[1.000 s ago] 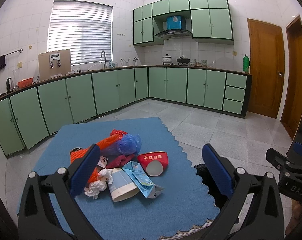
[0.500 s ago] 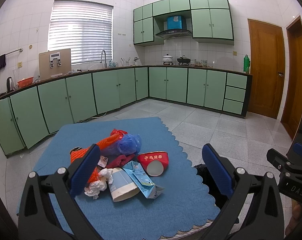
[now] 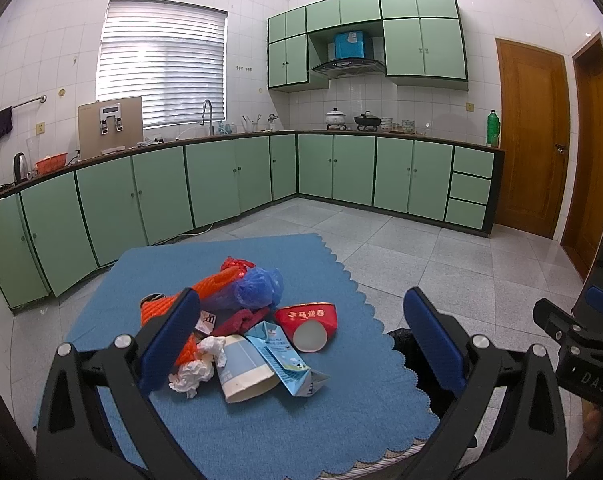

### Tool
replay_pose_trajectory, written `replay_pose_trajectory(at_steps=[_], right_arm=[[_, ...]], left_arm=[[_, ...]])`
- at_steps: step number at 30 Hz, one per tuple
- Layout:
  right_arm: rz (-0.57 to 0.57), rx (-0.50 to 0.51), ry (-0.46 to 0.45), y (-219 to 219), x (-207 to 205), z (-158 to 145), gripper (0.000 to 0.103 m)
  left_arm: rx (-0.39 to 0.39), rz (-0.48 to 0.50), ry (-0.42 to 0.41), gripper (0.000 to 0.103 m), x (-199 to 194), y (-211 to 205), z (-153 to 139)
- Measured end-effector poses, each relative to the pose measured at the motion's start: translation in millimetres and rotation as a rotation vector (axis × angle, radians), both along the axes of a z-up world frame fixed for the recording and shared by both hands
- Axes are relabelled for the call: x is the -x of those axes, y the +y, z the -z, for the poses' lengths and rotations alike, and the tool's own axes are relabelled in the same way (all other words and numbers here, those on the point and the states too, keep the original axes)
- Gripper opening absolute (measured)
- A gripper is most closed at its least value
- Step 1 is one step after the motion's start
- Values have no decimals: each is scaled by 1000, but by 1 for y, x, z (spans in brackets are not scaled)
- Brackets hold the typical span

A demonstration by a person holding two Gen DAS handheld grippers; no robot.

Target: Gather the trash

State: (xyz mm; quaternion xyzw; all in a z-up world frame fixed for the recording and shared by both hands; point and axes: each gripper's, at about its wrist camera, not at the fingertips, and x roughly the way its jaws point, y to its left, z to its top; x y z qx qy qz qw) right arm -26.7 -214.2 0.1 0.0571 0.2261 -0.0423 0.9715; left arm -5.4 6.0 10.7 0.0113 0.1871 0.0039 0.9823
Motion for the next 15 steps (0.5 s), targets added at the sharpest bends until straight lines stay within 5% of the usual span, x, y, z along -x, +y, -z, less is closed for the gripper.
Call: replay_pose_trajectory(at_steps=[15], right_arm=[[9, -3, -1, -3, 0, 1, 97]], left_arm=[[1, 0, 1, 98, 0, 0, 1]])
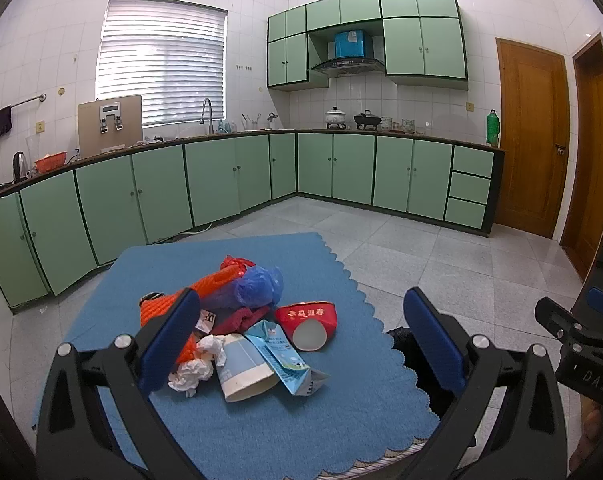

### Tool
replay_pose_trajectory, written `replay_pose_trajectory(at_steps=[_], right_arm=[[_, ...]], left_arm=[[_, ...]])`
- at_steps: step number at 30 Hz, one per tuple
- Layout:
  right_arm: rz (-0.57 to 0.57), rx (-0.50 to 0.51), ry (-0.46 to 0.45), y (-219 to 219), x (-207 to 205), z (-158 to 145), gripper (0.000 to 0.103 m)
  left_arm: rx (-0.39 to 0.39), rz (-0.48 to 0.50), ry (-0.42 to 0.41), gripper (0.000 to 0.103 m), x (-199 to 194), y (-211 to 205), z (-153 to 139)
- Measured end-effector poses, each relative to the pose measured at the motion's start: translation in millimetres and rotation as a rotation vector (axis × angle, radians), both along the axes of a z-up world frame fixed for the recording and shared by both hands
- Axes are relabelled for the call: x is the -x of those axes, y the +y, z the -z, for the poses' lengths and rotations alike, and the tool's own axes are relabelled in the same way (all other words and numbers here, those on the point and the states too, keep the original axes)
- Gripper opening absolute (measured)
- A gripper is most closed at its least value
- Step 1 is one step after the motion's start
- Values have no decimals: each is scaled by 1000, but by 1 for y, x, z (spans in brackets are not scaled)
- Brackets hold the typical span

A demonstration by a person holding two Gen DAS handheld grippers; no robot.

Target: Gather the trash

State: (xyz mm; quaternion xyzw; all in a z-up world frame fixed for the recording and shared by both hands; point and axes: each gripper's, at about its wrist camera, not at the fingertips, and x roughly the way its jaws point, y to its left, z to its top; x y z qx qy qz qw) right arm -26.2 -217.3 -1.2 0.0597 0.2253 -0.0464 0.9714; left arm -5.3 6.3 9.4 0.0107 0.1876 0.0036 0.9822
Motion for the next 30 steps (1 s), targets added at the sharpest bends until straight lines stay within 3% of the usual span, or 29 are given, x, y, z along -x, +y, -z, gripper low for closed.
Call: replay_pose_trajectory(at_steps=[11, 16, 20, 25, 30], right_arm=[[9, -2, 4, -2, -1, 0, 97], [-3, -20, 9, 8, -10, 3, 97], [-39, -23, 6, 29, -26, 7, 97], [-98, -23, -15, 63, -49, 10, 97], [-148, 6, -16, 95, -74, 17, 96]], left_arm=[[8, 8, 21, 98, -5, 6, 8], [-16, -17, 36, 98, -15, 28, 12], [-20, -116, 46, 98, -27, 69, 15], [-78, -250, 39, 98, -33, 117, 26], [-49, -330, 73, 98, -38, 162, 36]])
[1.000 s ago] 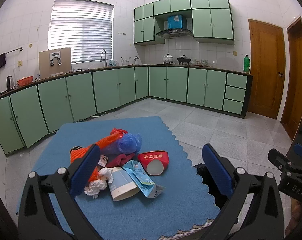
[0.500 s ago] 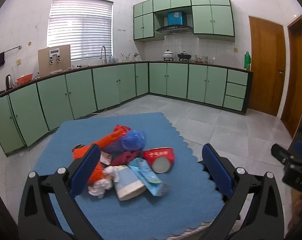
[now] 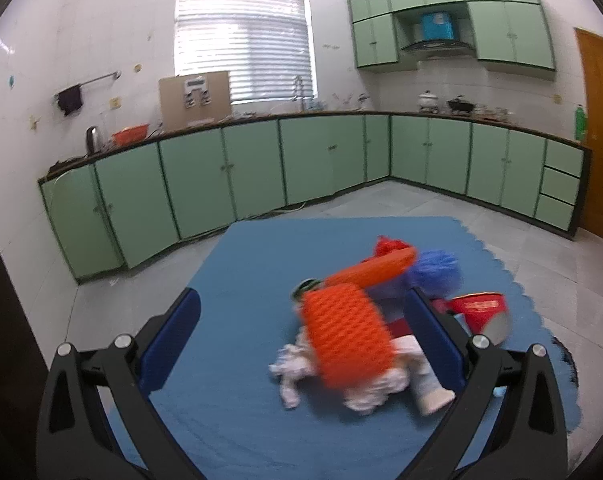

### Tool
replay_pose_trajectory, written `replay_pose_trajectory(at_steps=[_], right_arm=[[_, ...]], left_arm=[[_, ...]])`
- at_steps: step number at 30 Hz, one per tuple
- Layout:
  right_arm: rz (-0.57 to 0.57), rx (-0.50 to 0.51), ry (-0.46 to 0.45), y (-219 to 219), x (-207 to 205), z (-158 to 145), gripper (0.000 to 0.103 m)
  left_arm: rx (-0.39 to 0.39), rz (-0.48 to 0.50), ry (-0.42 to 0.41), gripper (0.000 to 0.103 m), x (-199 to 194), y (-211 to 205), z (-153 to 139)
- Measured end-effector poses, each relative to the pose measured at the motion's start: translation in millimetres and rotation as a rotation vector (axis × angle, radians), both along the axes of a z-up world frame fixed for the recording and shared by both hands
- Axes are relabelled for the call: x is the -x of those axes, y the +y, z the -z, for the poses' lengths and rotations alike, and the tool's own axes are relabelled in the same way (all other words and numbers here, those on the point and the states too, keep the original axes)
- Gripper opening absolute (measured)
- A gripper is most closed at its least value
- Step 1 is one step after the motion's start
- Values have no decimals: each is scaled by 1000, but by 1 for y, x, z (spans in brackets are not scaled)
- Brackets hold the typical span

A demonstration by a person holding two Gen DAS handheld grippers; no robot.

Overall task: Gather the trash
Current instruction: 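Grasp the orange foam net with the left tool while the right tool approaches the milk carton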

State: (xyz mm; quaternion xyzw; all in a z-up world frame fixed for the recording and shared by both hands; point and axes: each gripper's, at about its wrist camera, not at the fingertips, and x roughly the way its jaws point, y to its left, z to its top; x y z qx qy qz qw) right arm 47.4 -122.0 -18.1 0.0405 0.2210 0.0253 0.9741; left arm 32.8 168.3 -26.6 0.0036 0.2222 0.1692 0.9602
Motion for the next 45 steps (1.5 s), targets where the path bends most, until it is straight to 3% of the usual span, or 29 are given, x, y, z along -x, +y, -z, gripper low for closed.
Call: replay_pose_trajectory(at_steps=[13, 17, 21, 24, 26, 28, 29, 31, 41, 45], right_arm=[[-85, 32, 65, 50, -55, 37, 84], [-92, 35, 86, 56, -67, 46, 80], [-95, 34, 107, 58, -75, 54, 80], [-100, 41, 123, 60, -80, 59, 80], [-106, 37, 134, 60, -83, 62, 79], [-116, 33, 143, 62, -84, 65, 78], [-123, 32, 146, 63, -84, 65, 78], [-137, 29, 152, 64, -84, 66, 76], [-203, 4, 118, 72, -59, 70, 74], [-224, 11, 100, 79, -48, 72, 67]], left_arm=[[71, 54, 91, 97, -44, 22, 41], [102, 97, 144, 78, -65, 20, 55], [152, 115, 184, 72, -80, 22, 68], [161, 145, 211, 61, -87, 18, 77], [179, 171, 223, 45, -90, 15, 81], [192, 177, 229, 39, -91, 14, 83], [198, 181, 223, 26, -90, 14, 82], [198, 187, 205, 20, -88, 12, 79], [225, 162, 111, 14, -59, 20, 43], [228, 175, 106, 14, -45, 18, 33]])
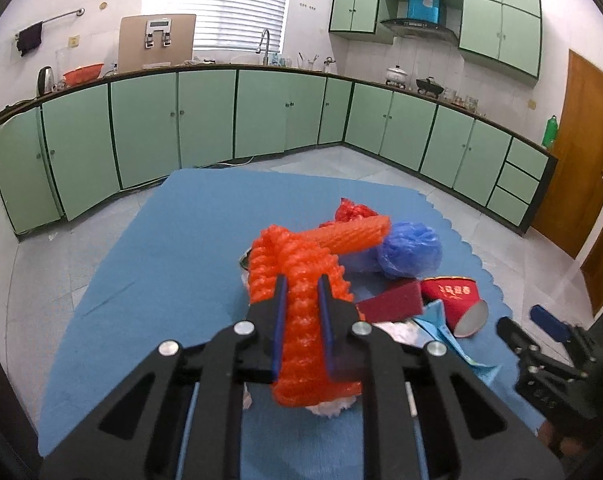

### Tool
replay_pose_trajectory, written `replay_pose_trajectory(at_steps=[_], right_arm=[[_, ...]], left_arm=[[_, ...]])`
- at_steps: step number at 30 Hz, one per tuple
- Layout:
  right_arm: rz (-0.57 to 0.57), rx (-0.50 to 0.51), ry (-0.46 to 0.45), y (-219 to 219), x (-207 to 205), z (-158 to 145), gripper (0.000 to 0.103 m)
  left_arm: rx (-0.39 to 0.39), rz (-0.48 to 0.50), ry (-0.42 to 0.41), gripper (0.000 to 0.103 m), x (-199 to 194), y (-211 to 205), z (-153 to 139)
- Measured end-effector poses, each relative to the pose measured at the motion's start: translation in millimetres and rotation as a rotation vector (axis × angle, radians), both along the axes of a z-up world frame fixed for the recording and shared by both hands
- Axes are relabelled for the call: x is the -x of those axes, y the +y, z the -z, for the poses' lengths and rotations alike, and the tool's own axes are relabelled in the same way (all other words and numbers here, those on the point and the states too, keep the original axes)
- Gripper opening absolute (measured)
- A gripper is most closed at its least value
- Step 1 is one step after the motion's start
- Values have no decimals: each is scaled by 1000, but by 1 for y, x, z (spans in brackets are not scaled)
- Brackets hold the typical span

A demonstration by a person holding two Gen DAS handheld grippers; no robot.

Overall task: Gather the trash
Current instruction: 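Grasp the orange foam net with the left tool while the right tool approaches the milk carton, then grasp the milk carton with the right tool and lift it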

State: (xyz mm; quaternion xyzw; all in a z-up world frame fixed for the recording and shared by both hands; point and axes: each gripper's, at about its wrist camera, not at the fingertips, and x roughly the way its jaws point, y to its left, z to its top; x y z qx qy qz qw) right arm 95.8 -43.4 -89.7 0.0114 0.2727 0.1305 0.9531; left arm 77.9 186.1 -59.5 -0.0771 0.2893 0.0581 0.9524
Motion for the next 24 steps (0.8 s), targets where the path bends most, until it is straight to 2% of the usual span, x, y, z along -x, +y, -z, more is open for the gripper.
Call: replay_pose_trajectory(at_steps=[7, 13, 19, 24], right_arm=[[-33, 18, -10, 11, 17, 11, 59], [-59, 60, -5, 15, 30, 25, 59], [-77, 149, 8, 26, 29, 42, 54], [-95, 171, 13, 30, 20, 48, 49]], left_arm=[[-11, 50, 41, 14, 19, -18, 15], [-10, 52, 62, 14, 26, -21, 29], [-15, 51, 73, 14, 30, -20, 33], [-16, 54, 75, 14, 31, -21, 33]])
